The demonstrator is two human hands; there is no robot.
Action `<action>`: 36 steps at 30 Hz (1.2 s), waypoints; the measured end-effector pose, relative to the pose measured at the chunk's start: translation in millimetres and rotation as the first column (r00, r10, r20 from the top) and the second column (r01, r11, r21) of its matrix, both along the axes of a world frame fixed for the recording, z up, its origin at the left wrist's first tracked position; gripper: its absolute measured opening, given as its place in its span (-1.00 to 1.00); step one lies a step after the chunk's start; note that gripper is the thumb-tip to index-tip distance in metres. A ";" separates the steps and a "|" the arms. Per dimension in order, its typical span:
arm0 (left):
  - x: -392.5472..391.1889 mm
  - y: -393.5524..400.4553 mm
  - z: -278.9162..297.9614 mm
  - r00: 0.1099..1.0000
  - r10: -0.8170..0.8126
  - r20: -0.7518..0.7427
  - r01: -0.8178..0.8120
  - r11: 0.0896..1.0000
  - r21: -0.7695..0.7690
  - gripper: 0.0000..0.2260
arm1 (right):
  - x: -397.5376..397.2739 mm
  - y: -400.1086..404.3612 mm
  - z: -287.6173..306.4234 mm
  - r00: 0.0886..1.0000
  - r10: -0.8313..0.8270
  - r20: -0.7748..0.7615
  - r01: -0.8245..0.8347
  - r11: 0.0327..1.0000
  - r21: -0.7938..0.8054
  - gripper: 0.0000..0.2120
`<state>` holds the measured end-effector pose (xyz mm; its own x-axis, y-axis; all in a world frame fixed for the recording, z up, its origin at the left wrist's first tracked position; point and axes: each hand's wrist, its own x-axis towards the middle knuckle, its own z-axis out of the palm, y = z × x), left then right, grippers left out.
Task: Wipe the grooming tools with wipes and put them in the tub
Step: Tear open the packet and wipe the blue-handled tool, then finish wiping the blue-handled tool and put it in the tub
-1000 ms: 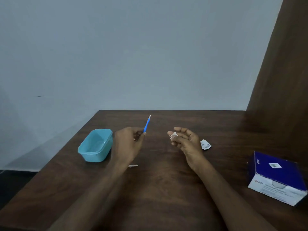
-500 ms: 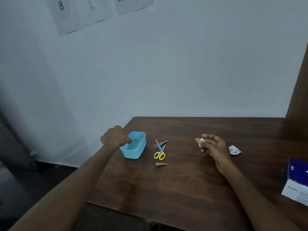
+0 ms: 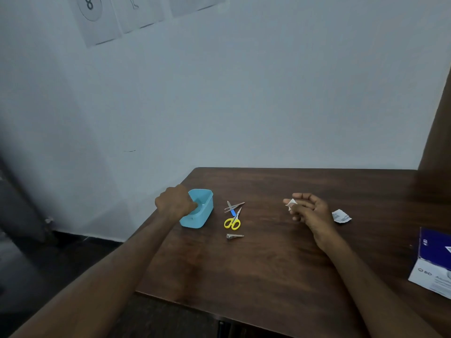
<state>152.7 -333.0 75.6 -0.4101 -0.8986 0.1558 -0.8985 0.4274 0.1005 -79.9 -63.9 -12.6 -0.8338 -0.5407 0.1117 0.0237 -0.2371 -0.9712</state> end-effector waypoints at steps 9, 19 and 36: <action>-7.2 27.6 -5.3 0.897 -0.413 -0.157 0.397 0.909 -0.125 -0.88 | 0.5 -0.5 -0.3 1.000 -0.008 -0.002 0.008 1.000 -0.016 -0.75; -26.2 57.6 -38.1 0.870 -0.491 -0.042 0.486 0.869 -0.094 -0.85 | 2.4 1.0 -1.7 1.000 -0.006 -0.014 0.005 1.000 -0.008 -0.77; -81.2 48.8 -46.3 0.916 -0.387 0.105 0.396 0.915 -0.076 -0.87 | -0.3 -2.8 -3.7 1.000 0.025 -0.003 -0.025 0.999 -0.030 -0.80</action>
<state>71.5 -284.2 29.3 -0.7416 -0.6463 0.1802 -0.6605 0.7503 -0.0271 -80.2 -66.7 -16.4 -0.8197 -0.5577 0.1305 0.0273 -0.2658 -0.9637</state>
